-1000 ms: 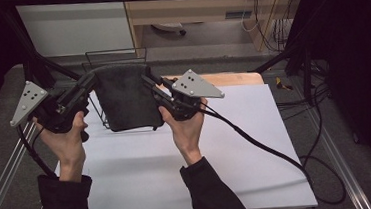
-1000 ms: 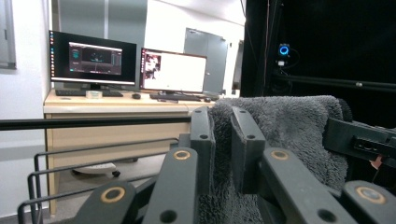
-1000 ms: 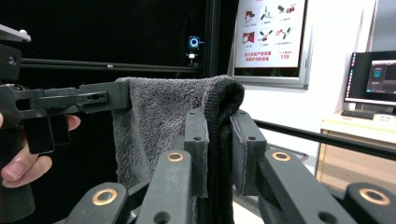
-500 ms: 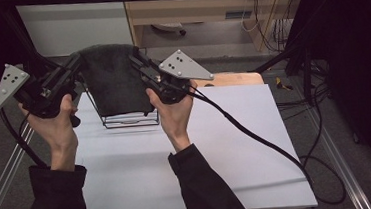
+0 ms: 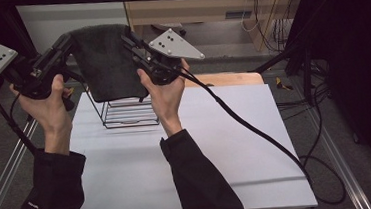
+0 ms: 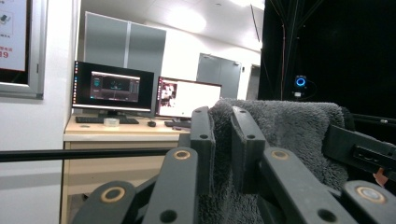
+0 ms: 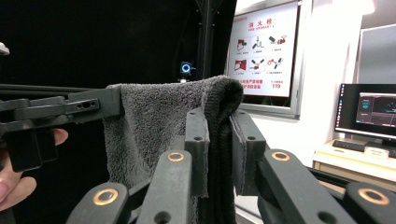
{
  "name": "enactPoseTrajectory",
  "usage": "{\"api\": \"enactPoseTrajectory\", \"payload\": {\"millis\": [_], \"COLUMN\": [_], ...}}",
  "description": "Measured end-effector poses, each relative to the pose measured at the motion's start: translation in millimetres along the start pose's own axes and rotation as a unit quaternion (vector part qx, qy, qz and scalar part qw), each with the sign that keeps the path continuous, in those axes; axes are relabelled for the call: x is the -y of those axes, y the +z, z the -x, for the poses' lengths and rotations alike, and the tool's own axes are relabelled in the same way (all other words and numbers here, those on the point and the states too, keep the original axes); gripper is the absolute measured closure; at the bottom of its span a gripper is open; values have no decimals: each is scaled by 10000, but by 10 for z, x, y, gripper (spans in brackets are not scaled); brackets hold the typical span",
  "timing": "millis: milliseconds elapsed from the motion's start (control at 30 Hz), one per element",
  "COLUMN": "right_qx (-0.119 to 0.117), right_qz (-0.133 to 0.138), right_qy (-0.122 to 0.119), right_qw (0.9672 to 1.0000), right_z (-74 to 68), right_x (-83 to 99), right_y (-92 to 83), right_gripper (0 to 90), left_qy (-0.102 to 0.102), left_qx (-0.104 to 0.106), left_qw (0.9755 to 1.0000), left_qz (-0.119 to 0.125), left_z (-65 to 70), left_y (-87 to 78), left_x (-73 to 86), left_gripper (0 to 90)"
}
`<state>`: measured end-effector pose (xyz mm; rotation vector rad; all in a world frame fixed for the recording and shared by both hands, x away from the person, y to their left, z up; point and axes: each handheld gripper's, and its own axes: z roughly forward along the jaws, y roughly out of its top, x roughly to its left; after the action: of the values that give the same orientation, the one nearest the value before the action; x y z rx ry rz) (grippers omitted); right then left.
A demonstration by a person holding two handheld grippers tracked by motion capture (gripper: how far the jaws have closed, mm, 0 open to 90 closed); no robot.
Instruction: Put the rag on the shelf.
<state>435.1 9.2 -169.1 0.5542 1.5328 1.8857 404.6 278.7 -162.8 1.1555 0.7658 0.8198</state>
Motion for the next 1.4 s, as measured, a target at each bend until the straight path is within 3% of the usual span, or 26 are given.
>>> {"api": "enactPoseTrajectory", "payload": {"millis": [500,667,800,1100,1400], "right_qx": [-21,-29,-10,-65,-10], "right_qz": [64,146,174,153,-20], "right_qy": [-90,24,-31,12,16], "right_qw": [9999,9999,9998,9999,10000], "right_z": [152,202,236,348,501], "right_x": [-234,-293,-342,-339,-267], "right_y": [327,408,461,635,817], "right_gripper": [792,792,792,792,792], "left_qy": [92,57,42,-15,120], "left_qx": [-113,-119,-123,-269,-400], "left_qw": [9998,9998,9998,9996,9991], "left_qz": [148,152,173,92,-98], "left_z": [-134,-168,-188,-297,-424], "left_y": [210,277,335,494,704], "left_x": [-259,-345,-396,-421,-386], "left_gripper": [803,803,803,802,802]}}
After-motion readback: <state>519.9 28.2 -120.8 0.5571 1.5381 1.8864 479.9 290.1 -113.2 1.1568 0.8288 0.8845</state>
